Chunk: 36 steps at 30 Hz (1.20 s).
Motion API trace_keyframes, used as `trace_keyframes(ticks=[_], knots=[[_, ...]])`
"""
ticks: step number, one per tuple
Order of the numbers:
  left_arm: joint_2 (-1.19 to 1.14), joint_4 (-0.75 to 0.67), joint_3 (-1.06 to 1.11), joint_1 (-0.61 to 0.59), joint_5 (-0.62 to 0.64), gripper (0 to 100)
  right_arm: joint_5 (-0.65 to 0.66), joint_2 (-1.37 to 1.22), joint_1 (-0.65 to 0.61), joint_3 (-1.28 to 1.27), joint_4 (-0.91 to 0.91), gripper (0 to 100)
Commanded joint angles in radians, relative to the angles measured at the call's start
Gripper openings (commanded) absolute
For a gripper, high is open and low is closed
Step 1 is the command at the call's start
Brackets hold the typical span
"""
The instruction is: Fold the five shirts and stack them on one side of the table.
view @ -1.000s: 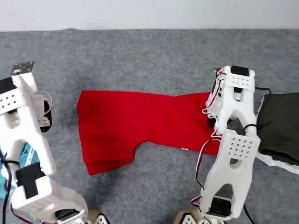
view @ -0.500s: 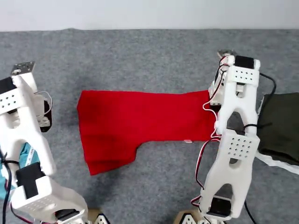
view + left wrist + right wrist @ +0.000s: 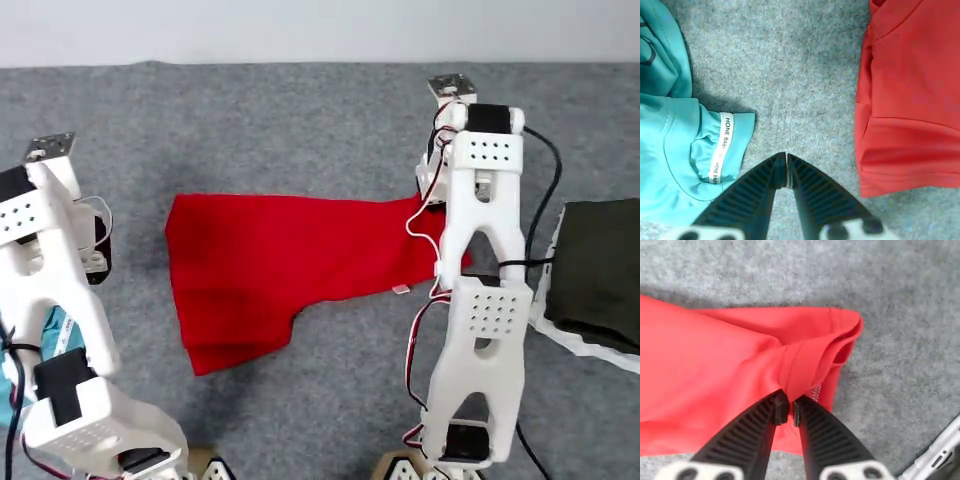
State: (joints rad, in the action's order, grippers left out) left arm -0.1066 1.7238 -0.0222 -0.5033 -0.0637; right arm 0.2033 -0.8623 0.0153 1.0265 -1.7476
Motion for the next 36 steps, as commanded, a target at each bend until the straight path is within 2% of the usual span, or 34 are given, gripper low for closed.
trace_keyframes(ticks=[1,5,13,18,26,32,36], knots=[[0.041,0.029,-0.001,-0.003,-0.011,1,0.011,0.007,0.012,0.017,0.024,1.0],[0.041,0.029,-0.001,-0.003,-0.011,1,0.014,-0.012,0.019,0.017,0.045,1.0],[0.040,0.029,-0.001,-0.002,-0.011,1,0.052,-0.015,-0.062,0.155,0.054,1.0],[0.040,0.029,-0.001,-0.002,-0.011,1,0.051,-0.018,-0.056,0.158,0.064,1.1],[0.040,0.029,-0.001,-0.002,-0.011,1,0.051,-0.058,0.035,0.160,-0.045,1.0],[0.040,0.029,-0.001,-0.002,-0.011,1,0.057,-0.042,0.128,0.149,-0.053,1.0],[0.040,0.029,-0.001,0.000,-0.011,1,0.058,0.007,0.159,0.020,-0.053,1.0]])
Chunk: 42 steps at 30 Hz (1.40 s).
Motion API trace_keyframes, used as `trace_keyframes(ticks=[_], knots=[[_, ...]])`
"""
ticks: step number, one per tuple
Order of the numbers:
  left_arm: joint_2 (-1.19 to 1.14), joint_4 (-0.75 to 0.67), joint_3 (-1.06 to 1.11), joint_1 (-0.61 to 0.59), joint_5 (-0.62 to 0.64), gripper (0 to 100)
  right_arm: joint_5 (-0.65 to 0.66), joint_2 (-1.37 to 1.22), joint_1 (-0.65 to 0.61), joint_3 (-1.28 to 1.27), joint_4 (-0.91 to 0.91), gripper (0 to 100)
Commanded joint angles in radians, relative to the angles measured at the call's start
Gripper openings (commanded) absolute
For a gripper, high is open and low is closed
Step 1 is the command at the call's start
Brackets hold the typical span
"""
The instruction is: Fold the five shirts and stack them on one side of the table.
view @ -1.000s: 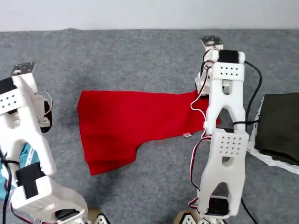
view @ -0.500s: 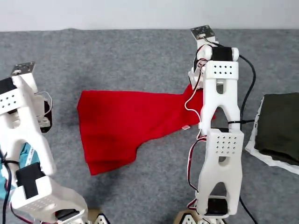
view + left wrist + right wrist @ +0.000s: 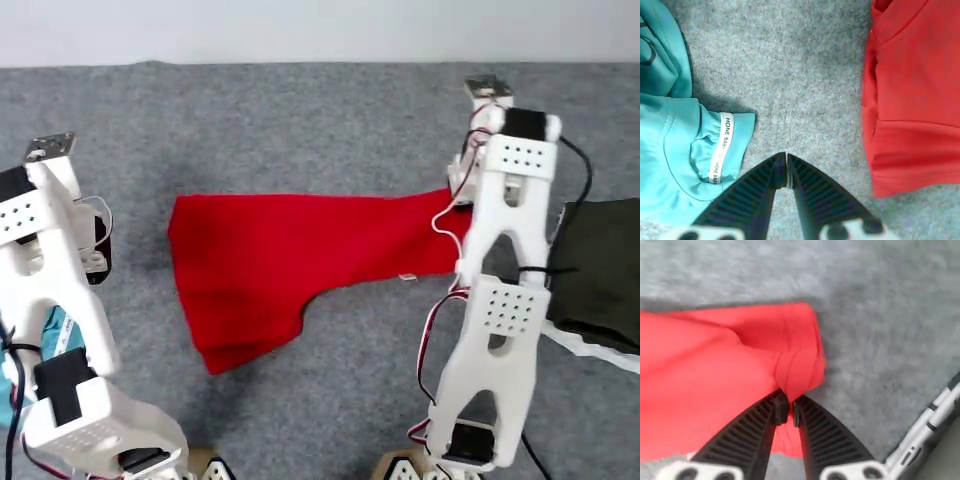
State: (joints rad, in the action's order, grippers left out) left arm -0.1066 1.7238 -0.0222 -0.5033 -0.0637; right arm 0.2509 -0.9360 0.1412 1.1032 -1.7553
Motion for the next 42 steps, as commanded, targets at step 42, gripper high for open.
trace_keyframes(ticks=[42], knots=[[0.051,0.028,0.093,0.000,-0.052,1,-0.012,0.130,-0.007,-0.664,0.062,16.7]])
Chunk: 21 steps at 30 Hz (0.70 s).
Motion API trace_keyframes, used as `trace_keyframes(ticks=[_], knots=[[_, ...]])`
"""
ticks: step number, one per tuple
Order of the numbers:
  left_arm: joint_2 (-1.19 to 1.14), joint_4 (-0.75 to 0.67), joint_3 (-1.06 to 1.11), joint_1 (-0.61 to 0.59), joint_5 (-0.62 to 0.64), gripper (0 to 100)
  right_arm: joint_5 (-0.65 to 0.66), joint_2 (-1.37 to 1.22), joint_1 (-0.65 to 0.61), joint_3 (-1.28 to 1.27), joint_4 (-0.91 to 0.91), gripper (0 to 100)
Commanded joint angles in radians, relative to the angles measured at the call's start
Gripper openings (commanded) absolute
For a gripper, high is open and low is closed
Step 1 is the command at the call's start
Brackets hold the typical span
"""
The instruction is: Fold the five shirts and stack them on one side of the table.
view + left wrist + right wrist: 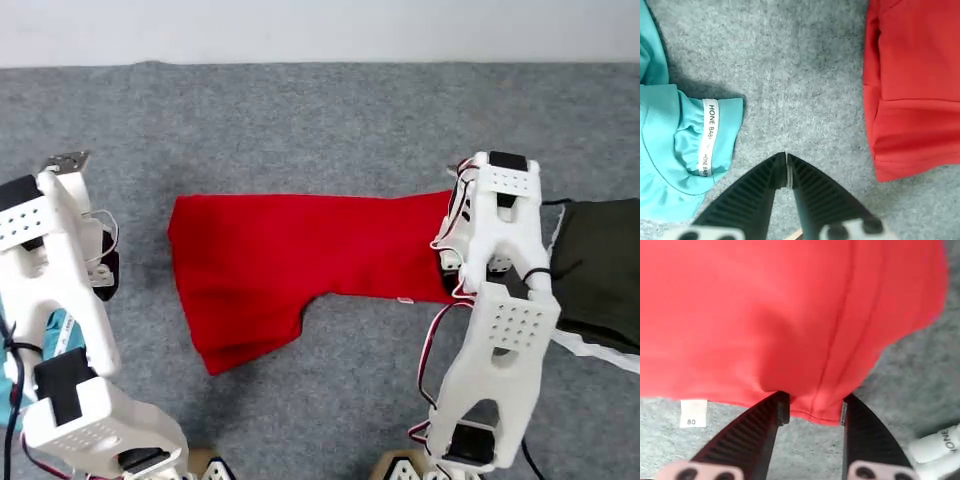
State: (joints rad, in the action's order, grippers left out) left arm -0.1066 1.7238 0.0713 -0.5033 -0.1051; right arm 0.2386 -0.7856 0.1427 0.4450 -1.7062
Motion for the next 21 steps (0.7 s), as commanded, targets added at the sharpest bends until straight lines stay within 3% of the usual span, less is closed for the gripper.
trace_keyframes(ticks=[1,6,11,13,21], knots=[[0.051,0.028,-0.001,0.000,-0.011,1,0.000,-0.021,-0.008,-0.006,0.013,16.7],[0.051,0.028,-0.001,0.000,-0.011,1,0.002,-0.035,-0.013,-0.005,0.031,16.1],[0.051,0.028,-0.001,0.000,-0.011,1,0.009,-0.035,-0.015,-0.005,0.024,1.5],[0.051,0.028,-0.001,0.006,-0.011,1,0.009,-0.030,-0.010,0.008,0.004,1.6],[0.097,0.031,0.004,0.226,-0.061,1,0.068,0.091,-0.007,0.049,-0.064,1.0]])
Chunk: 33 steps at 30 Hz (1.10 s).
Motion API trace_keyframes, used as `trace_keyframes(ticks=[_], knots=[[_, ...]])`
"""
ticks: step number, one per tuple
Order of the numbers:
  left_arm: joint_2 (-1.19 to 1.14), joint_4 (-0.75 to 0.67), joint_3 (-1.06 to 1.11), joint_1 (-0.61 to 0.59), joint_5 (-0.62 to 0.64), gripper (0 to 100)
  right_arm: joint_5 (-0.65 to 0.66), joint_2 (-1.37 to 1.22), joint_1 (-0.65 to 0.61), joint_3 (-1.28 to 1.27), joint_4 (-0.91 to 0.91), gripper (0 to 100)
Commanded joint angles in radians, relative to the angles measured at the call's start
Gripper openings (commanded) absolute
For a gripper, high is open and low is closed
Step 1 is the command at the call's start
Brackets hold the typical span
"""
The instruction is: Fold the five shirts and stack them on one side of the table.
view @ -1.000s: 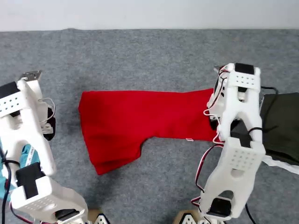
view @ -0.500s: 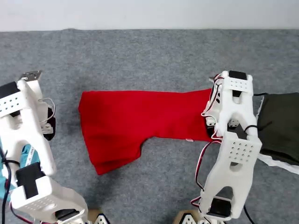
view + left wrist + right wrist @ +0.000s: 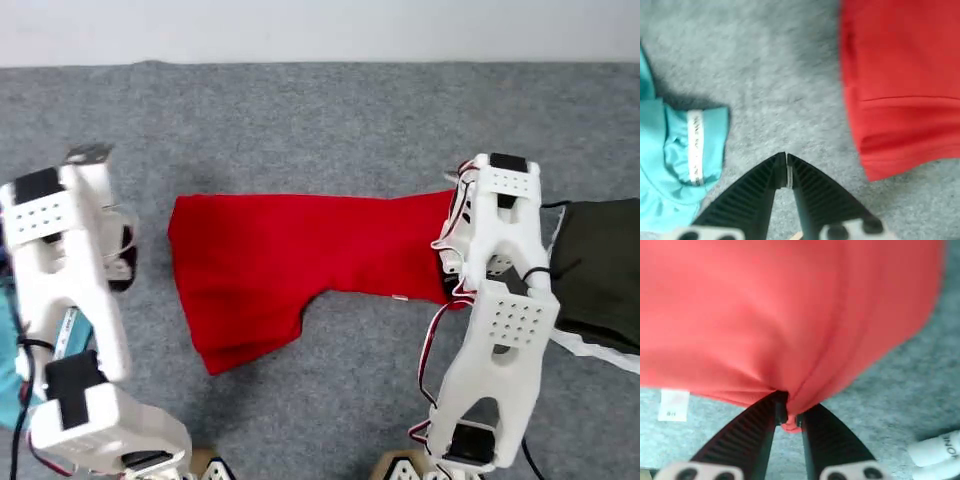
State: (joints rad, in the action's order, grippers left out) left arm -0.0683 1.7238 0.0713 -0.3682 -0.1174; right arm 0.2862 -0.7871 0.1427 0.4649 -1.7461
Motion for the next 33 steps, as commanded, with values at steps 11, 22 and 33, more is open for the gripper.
trace_keyframes(ticks=[11,22,33], knots=[[-0.181,0.029,0.028,0.173,-0.384,1,0.026,0.127,0.053,0.023,-0.047,1.0],[-0.199,0.028,0.036,0.301,-0.456,12,0.023,0.119,0.068,0.023,-0.050,1.0],[-0.199,-0.009,0.176,0.420,-0.468,12,0.021,0.119,0.068,0.023,-0.050,1.0]])
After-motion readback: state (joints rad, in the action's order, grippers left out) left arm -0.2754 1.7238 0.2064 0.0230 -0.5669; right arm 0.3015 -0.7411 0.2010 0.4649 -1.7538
